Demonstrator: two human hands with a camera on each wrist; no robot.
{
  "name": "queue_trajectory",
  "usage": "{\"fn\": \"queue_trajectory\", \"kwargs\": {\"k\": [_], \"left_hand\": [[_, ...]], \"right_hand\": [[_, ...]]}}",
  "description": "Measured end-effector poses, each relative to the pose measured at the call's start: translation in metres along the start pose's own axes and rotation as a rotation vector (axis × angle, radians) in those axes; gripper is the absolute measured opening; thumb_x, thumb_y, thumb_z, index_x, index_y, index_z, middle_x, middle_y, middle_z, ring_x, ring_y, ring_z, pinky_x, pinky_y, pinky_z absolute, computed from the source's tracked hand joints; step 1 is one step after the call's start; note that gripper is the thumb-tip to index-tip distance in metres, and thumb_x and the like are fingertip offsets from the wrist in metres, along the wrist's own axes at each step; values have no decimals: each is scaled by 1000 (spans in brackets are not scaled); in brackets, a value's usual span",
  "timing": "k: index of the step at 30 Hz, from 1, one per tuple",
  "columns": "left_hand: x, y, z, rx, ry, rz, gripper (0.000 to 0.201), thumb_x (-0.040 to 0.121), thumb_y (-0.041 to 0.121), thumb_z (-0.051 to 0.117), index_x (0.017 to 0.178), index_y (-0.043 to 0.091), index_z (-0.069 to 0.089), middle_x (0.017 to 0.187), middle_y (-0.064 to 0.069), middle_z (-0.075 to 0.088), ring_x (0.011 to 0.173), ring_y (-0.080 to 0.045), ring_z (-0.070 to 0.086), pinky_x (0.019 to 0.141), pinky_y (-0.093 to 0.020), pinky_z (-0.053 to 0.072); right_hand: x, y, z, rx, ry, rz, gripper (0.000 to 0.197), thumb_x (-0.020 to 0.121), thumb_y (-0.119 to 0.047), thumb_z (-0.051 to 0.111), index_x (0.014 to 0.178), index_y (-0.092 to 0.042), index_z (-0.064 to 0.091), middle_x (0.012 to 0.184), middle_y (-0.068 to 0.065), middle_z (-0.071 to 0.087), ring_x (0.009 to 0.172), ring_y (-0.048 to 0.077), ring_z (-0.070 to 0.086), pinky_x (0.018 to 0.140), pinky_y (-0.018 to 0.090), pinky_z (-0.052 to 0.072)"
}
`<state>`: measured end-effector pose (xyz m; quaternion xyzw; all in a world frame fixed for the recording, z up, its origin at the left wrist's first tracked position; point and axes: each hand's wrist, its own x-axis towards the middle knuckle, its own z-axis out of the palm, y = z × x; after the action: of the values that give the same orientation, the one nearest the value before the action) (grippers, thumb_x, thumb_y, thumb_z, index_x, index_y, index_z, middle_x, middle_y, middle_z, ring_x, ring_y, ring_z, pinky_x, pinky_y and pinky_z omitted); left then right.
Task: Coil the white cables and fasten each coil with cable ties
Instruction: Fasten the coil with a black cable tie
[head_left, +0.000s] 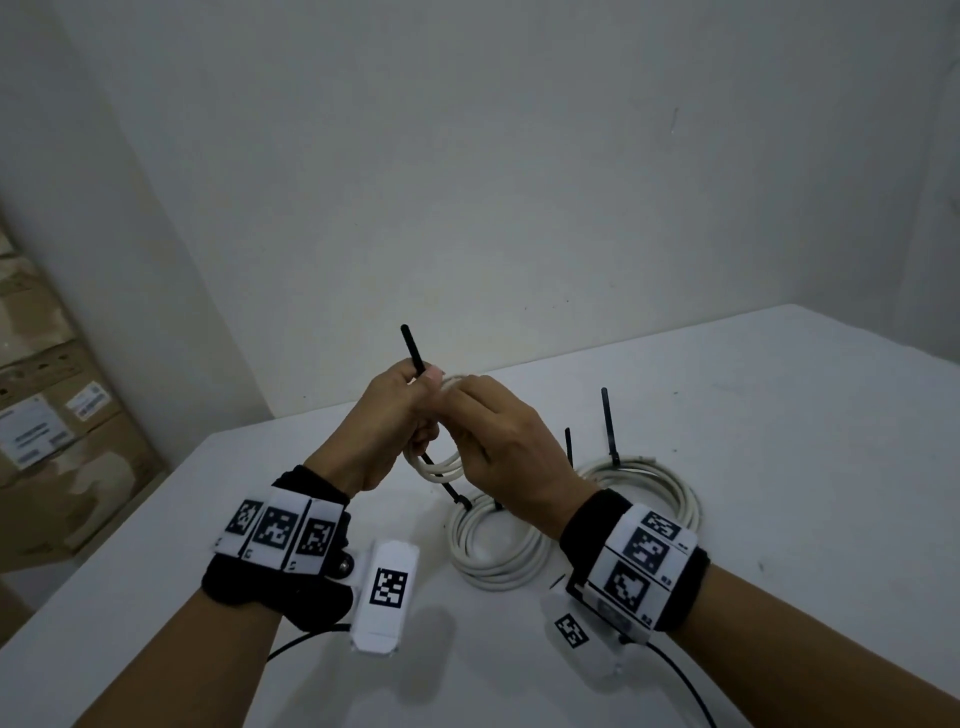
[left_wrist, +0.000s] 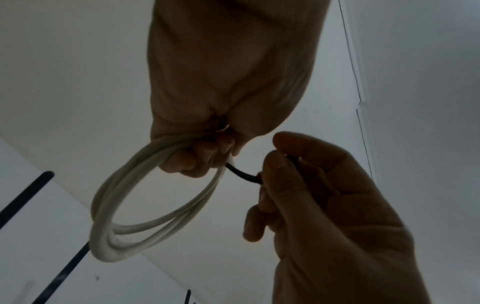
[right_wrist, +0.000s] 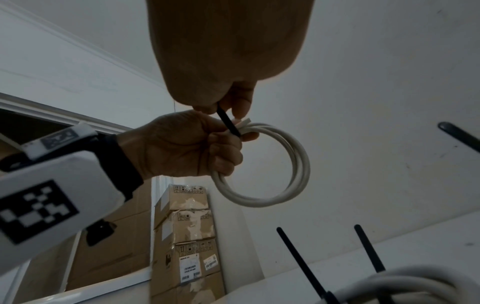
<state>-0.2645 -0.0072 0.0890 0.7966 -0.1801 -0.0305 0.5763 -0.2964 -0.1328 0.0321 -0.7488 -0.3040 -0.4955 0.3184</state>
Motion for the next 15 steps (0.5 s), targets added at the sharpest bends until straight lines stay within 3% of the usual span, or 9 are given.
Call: {"fn": "queue_trajectory", "kwargs": {"k": [3, 6, 7, 9, 11, 14, 15], "left_hand": [[1, -6, 3, -14, 4, -19, 19, 100, 24, 44, 89, 11, 52, 50, 3, 39, 43, -10, 35, 47, -24, 31], [1, -10, 4, -8, 16, -33, 19, 101, 23, 43, 96, 8, 53, 53, 0, 35, 42, -9, 33, 47, -24, 31], [1, -10, 5, -3, 12, -33, 19, 101, 22, 42, 95, 7, 53, 52, 1, 36, 41, -8, 33, 47, -24, 31], [-1, -9, 7, 38, 28, -11, 16, 99, 13, 41, 89, 9, 53, 48, 5, 40, 41, -7, 34, 46, -23, 30], [-4, -11, 9, 106, 55, 52, 17, 95, 7, 42, 83, 11, 53, 50, 7, 43, 45, -8, 36, 46, -23, 32], [-9, -15, 12, 238, 90, 182, 21, 97, 22, 43, 86, 9, 55, 59, 4, 48, 56, -16, 41, 56, -33, 37], [-10, -16, 13, 279, 110, 206, 23, 98, 25, 43, 88, 11, 57, 60, 6, 51, 58, -16, 43, 58, -34, 38]], "right_hand": [[-5, -5, -2, 38, -45, 32, 29, 87, -3, 44, 114, -4, 56, 86, 14, 60, 77, 25, 54, 63, 37, 49], [-6, -12, -6, 125, -63, 110, 18, 90, -16, 42, 108, -18, 41, 83, 12, 60, 71, 22, 53, 59, 38, 50], [-6, -13, -7, 147, -59, 134, 14, 91, -19, 42, 104, -20, 39, 82, 11, 59, 68, 21, 52, 58, 36, 50], [-2, -14, -10, 173, -39, 187, 14, 91, -18, 49, 99, -22, 38, 77, 5, 57, 62, 14, 46, 58, 21, 45], [3, -13, -12, 187, 9, 258, 20, 89, -10, 59, 99, -19, 44, 74, -1, 54, 60, 9, 43, 57, 14, 40], [12, -11, -17, 245, 128, 341, 15, 84, -8, 67, 95, -6, 57, 74, 0, 61, 63, 14, 55, 59, 22, 49], [14, -10, -18, 282, 161, 367, 14, 83, -7, 68, 94, -4, 59, 76, -2, 62, 67, 13, 58, 60, 19, 49]]}}
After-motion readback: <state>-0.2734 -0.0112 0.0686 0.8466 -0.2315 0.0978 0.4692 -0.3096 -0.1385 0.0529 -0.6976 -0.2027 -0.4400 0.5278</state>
